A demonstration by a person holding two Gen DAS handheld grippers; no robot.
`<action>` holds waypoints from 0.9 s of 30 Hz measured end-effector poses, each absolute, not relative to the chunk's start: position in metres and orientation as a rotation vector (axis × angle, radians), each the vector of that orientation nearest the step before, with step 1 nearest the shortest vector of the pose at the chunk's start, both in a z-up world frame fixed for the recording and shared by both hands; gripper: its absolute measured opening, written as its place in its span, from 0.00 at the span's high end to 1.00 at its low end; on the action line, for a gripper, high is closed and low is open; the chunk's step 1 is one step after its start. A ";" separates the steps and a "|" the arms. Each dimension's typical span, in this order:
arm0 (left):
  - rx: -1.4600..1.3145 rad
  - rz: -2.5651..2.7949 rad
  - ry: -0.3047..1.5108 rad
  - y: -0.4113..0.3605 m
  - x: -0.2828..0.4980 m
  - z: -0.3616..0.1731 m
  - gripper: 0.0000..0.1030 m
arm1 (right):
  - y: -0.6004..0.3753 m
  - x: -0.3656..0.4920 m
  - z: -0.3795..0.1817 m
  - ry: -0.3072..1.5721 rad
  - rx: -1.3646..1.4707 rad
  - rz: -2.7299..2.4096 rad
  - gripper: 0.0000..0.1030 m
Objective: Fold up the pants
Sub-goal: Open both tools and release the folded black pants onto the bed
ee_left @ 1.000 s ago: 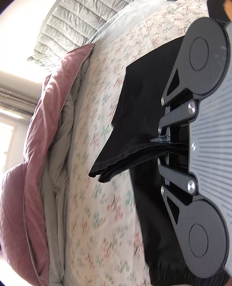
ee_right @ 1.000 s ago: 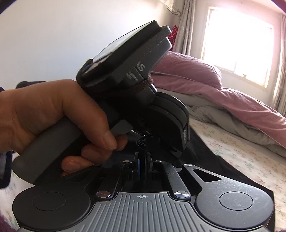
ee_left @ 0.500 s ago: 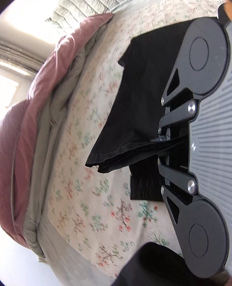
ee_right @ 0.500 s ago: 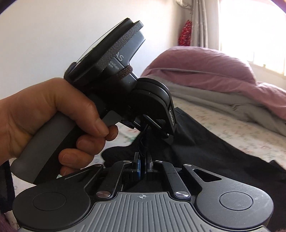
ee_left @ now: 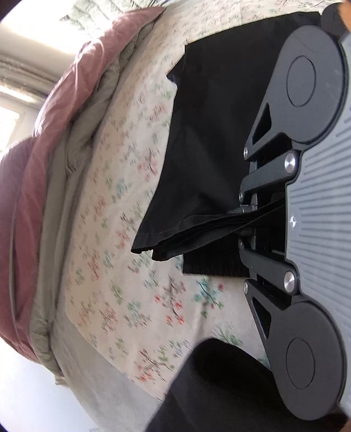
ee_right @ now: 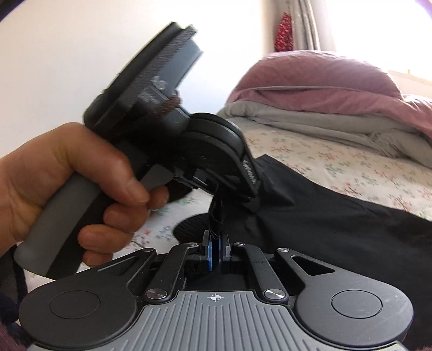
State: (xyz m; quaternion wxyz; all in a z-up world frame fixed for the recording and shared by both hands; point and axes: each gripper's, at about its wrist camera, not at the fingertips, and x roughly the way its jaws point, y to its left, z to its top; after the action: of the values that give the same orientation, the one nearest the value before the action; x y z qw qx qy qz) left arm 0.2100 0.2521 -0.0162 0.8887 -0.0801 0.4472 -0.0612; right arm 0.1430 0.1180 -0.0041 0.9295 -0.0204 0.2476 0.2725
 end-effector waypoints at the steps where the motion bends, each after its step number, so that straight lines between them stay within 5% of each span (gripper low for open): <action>1: -0.156 -0.117 0.937 0.252 0.210 -0.019 0.69 | 0.121 0.143 -0.006 0.523 -0.039 0.564 0.96; 15: -0.187 -0.110 0.925 0.260 0.223 -0.023 0.50 | 0.073 0.114 -0.006 0.670 -0.032 0.690 0.89; 21: -0.116 0.042 0.888 0.258 0.219 -0.008 0.40 | -0.014 0.086 0.024 0.699 -0.087 0.659 0.52; 27: -0.145 0.199 0.688 0.234 0.194 0.030 0.40 | -0.120 0.092 0.026 0.704 0.089 0.620 0.39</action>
State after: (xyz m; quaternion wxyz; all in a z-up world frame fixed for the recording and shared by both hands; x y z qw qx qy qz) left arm 0.1939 0.2336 0.0299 0.9339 -0.0710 0.3365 0.0974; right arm 0.0923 -0.1200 0.0264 0.8912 0.0427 0.3389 0.2984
